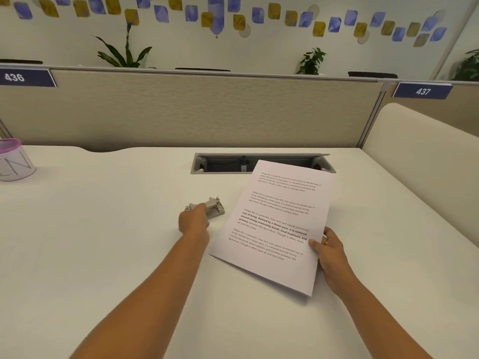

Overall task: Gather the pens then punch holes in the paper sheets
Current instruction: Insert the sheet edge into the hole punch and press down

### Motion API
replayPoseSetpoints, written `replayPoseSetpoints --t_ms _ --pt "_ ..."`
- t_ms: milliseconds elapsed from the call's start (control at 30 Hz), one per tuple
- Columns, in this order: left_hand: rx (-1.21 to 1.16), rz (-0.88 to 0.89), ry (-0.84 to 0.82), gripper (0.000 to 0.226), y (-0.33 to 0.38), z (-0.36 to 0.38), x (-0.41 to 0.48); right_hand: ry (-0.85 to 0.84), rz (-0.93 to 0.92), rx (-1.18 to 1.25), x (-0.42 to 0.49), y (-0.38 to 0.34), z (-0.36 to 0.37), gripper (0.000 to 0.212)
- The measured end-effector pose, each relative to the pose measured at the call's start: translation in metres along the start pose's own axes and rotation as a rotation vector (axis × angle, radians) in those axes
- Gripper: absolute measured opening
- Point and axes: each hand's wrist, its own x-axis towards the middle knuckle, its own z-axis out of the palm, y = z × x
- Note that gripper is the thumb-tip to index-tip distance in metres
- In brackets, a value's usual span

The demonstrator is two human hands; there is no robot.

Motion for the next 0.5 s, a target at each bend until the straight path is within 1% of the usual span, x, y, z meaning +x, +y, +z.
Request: replayPoseSetpoints --t_ms 33,67,167,200,267,300,367,467,500 --pt "-0.153 -0.113 -0.051 0.006 -0.001 0.005 -0.004 0.001 0.001 0.005 -0.001 0.0 0.0 0.036" --pt "-0.251 -0.175 -0.086 0.009 -0.002 0.008 -0.006 0.001 0.0 0.007 -0.001 0.0 0.0 0.035" --pt "-0.386 -0.228 -0.106 0.008 -0.001 0.012 -0.004 -0.006 -0.003 0.005 -0.003 -0.001 -0.001 0.036" --pt "-0.403 -0.231 -0.087 0.014 0.0 0.013 0.001 -0.009 -0.007 0.004 -0.003 -0.002 -0.002 0.037" --pt "-0.388 -0.23 -0.048 0.026 0.002 0.012 0.011 -0.011 -0.013 0.005 -0.003 -0.004 -0.003 0.038" --pt "-0.368 -0.23 -0.032 0.028 0.002 0.01 0.015 -0.009 -0.014 0.004 -0.003 -0.005 -0.004 0.038" --pt "-0.322 -0.223 -0.012 0.024 0.002 0.007 0.019 -0.01 -0.018 0.007 -0.003 -0.007 -0.006 0.038" --pt "-0.233 -0.182 0.017 0.004 0.003 0.001 0.021 -0.01 -0.024 0.005 -0.003 -0.009 -0.008 0.037" --pt "-0.196 -0.156 0.025 0.007 0.005 -0.002 0.022 -0.01 -0.028 0.003 -0.004 -0.01 -0.008 0.038"
